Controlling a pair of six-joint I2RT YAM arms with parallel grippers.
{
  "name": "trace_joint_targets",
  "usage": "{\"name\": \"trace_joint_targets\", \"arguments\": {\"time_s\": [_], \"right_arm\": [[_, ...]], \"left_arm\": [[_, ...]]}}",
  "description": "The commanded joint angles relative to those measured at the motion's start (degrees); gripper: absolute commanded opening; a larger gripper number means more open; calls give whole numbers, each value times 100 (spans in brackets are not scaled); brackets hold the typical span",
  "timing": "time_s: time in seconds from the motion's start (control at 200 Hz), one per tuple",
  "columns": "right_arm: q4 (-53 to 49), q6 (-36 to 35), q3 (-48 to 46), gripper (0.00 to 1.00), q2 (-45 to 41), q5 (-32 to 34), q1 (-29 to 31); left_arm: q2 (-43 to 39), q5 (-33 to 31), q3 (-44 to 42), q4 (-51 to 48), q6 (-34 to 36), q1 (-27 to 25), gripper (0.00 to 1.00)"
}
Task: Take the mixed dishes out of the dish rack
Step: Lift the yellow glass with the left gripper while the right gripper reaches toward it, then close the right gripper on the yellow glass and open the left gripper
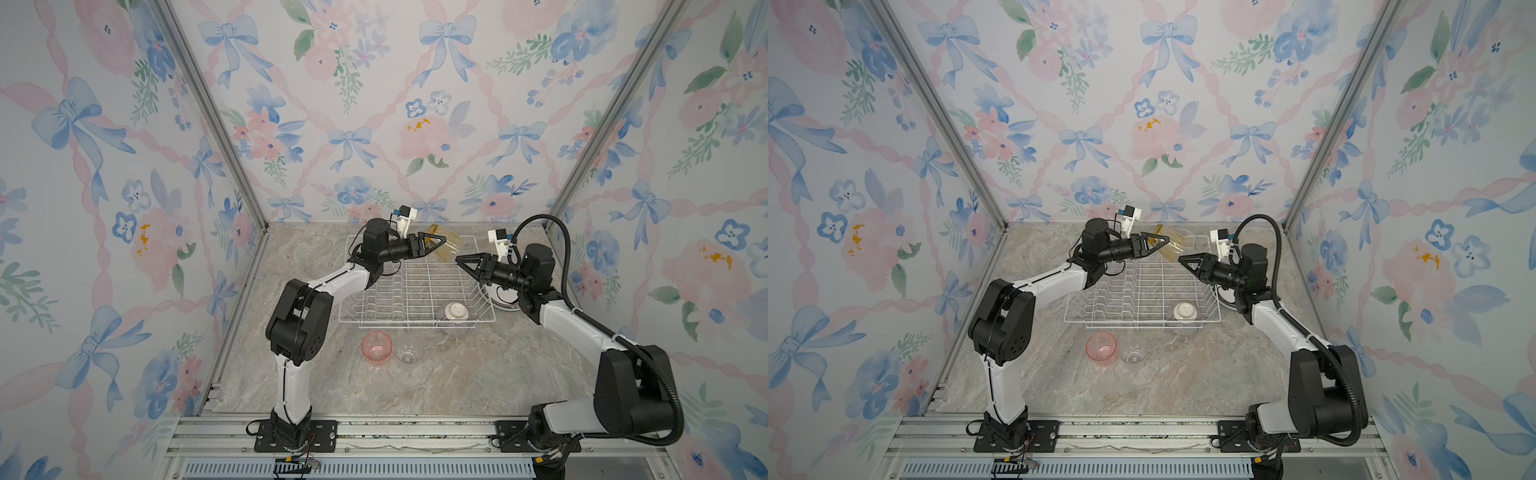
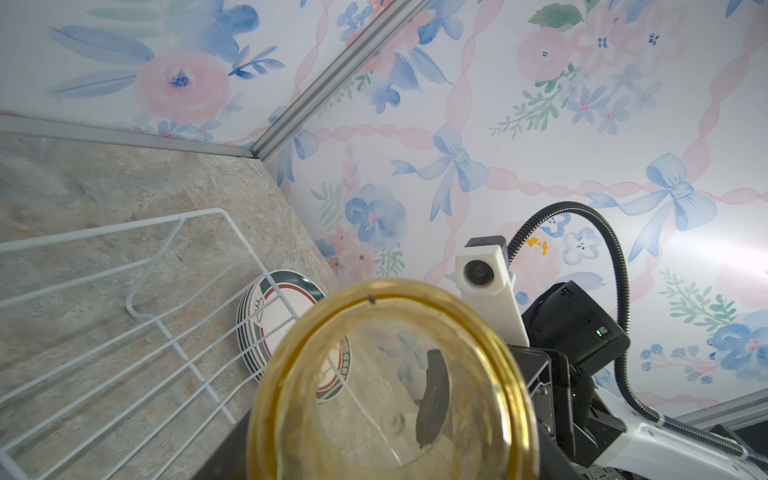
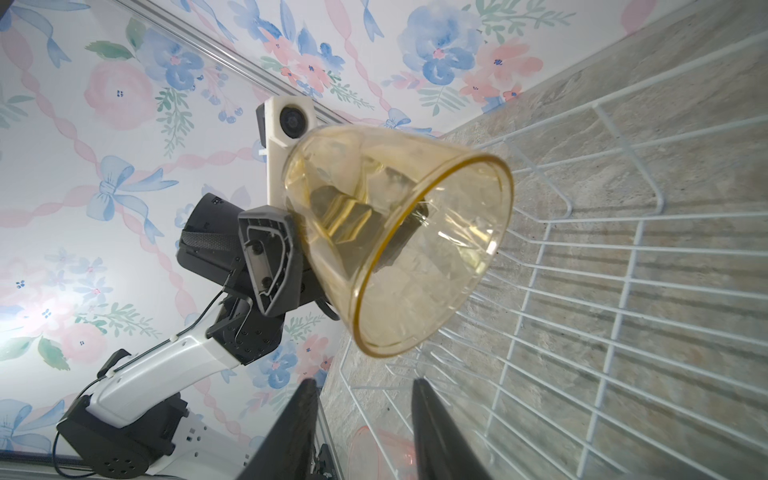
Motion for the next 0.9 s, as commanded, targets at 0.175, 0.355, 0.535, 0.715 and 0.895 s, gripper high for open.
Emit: {"name": "trace_joint_targets", "arguments": {"time_s": [0.175,0.355,0.535,0.715,0.895], "right_arm": [[821,312,241,39,87,-58,156],[529,44,443,39,51,-7,205],[638,44,653,30,110,38,223],[790,105,756,17,156,37,247],[977,186,741,0,148,134,265]], "left_arm": [[118,228,-4,775,-449,-135,63],[197,254,39,982,-625,-203,63],[321,289,61,1287,-889,-267,63],[447,315,22,1884,-1328,-285,62],[526,333,15,2241,-1612,-308,62]]}}
